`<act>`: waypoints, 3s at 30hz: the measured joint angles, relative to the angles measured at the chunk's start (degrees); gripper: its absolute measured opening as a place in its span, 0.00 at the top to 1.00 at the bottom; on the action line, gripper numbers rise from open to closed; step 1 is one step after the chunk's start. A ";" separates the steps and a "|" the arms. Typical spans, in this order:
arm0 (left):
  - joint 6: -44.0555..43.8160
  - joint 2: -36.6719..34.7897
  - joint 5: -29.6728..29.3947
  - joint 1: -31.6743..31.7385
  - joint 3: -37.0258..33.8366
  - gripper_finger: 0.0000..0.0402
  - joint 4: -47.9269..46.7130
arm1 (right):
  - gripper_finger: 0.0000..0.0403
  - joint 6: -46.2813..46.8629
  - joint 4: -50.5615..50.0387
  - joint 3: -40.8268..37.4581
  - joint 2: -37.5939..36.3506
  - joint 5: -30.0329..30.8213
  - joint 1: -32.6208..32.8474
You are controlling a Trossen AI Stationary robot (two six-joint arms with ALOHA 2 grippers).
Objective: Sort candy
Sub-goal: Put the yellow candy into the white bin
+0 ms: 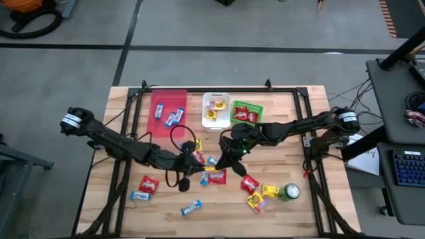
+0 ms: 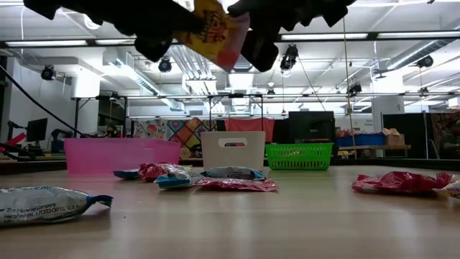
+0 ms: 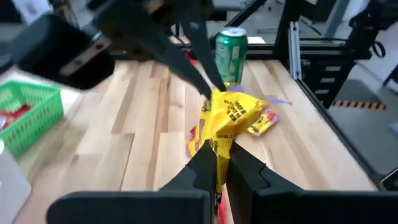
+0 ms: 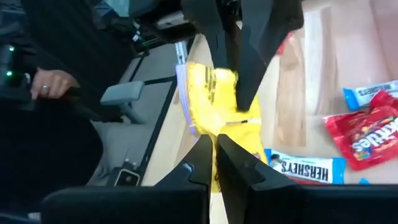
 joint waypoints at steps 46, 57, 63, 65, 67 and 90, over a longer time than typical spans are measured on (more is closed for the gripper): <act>-18.42 -1.32 -19.60 0.16 0.50 1.00 -4.12 | 0.57 -17.12 0.32 0.02 0.10 36.73 4.04; -18.63 -1.50 -19.43 0.16 0.53 0.95 -4.26 | 0.97 -18.28 0.02 0.02 0.10 32.26 3.67; -18.24 -2.96 -19.49 0.19 0.56 0.82 -6.46 | 0.98 -15.19 -1.40 0.02 -1.07 32.14 1.69; -17.76 -4.06 -19.53 0.23 0.56 0.77 -7.80 | 0.98 -13.73 -1.91 0.02 -1.70 32.11 0.65; -16.95 -5.16 -19.58 0.23 0.59 0.72 -9.01 | 0.98 -11.61 -2.34 0.02 -1.91 32.01 -0.80; -15.16 -17.51 -21.18 0.16 0.59 0.60 -25.88 | 0.98 -2.34 -8.04 2.16 5.63 24.20 -24.69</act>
